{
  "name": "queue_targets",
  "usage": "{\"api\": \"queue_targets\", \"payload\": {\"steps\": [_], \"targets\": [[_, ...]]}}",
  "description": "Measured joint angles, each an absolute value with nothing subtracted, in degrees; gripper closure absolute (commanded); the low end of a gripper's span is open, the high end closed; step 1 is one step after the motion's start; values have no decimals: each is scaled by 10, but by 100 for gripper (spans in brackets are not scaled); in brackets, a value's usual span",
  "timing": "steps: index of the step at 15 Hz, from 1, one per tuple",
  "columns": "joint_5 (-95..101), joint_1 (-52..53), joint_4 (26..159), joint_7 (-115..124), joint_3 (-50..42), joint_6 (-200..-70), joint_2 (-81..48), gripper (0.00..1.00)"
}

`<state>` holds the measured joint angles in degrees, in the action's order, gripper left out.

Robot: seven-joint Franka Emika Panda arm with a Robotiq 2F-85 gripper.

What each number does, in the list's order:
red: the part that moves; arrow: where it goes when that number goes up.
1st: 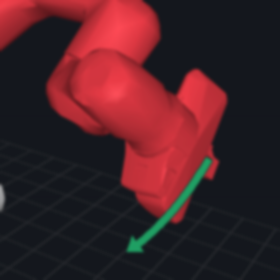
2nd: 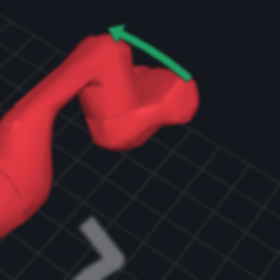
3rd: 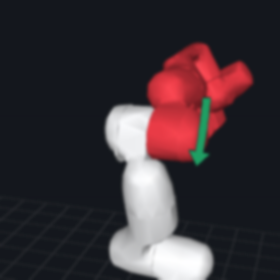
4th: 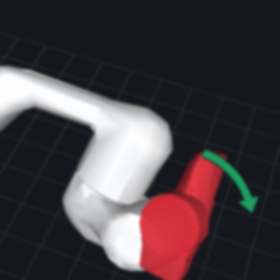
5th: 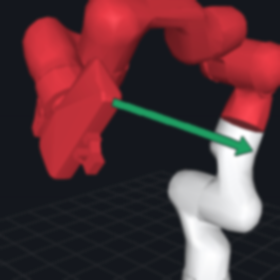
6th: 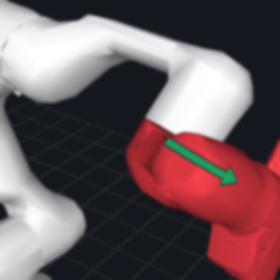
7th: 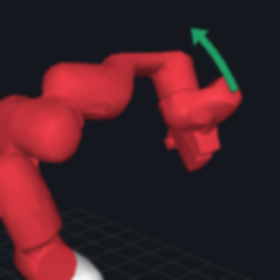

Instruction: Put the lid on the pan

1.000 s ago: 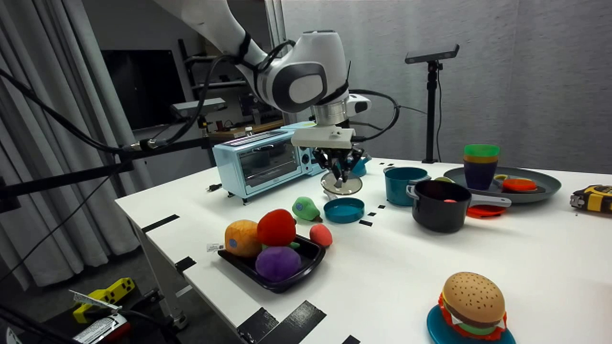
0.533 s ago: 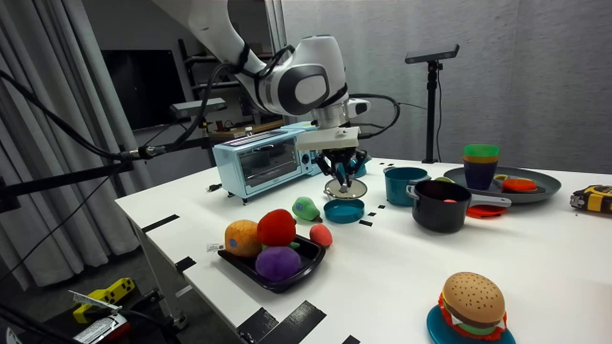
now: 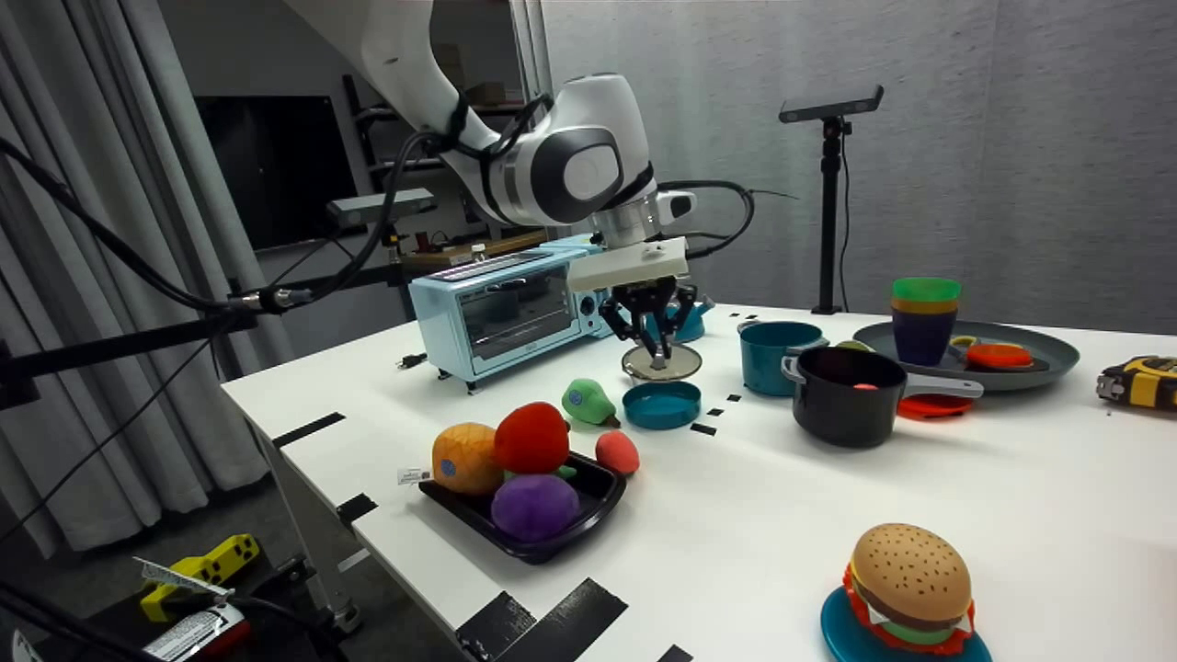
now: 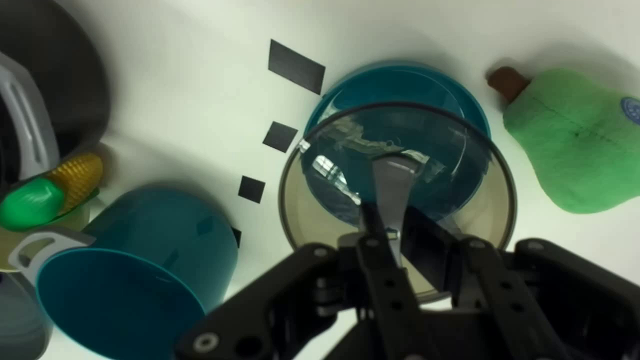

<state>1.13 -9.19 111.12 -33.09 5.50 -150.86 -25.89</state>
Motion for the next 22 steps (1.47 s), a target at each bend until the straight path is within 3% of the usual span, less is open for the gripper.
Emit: {"api": "queue_targets", "payload": {"steps": [22], "targets": [[135,-79,1184,-335,46,-1622,-259,96]]}}
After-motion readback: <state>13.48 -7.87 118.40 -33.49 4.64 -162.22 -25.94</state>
